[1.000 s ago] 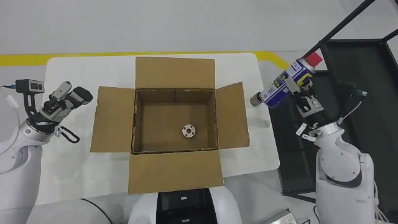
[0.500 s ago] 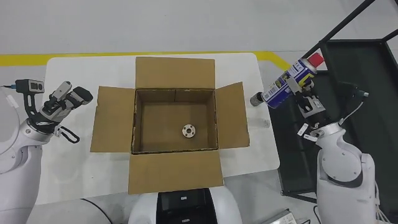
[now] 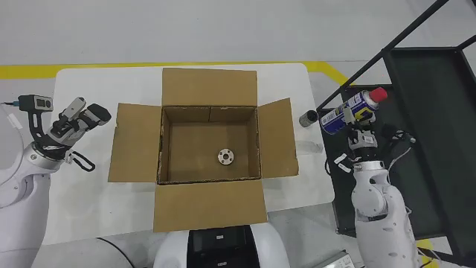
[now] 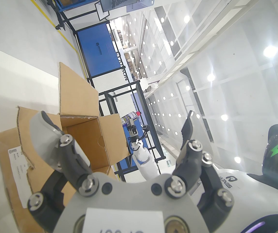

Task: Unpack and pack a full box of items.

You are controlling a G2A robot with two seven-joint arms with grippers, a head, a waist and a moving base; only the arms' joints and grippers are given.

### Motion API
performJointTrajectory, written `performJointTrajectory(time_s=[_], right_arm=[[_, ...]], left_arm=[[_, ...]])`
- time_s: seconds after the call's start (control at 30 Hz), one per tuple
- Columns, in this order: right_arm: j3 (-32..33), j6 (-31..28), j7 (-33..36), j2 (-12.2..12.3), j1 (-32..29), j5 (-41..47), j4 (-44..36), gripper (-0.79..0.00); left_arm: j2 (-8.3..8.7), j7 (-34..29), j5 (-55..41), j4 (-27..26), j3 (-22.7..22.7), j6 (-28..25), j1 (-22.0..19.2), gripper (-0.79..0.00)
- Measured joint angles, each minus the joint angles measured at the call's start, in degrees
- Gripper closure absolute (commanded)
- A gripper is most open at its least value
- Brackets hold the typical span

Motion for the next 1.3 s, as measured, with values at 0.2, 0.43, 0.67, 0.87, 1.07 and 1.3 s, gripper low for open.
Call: performJointTrajectory(time_s=[0.2,0.43,0.67,0.87,1.07,1.3], right_arm=[[-3.5,2.5,-13.5,-0.3,1.5,-9.6,9.1,0.000],[-5.8,5.2,-22.0,-0.3,3.7,-16.0,14.6,0.000],[-5.8,5.1,-21.8,-0.3,3.6,-15.7,14.5,0.000],[-5.5,5.9,-22.1,-0.3,3.9,-16.4,14.8,0.000],[-10.1,19.2,-30.2,-0.9,8.1,-26.8,23.7,0.000],[-12.3,23.9,-37.4,-1.4,15.3,-26.2,39.1,0.000]], left_arm=[[0.00,0.0,0.0,0.0,0.0,0.0,0.0,-0.785],[0.00,0.0,0.0,0.0,0.0,0.0,0.0,-0.785],[0.00,0.0,0.0,0.0,0.0,0.0,0.0,-0.785],[0.00,0.0,0.0,0.0,0.0,0.0,0.0,-0.785],[0.00,0.0,0.0,0.0,0.0,0.0,0.0,-0.785],[0.00,0.0,0.0,0.0,0.0,0.0,0.0,-0.785]])
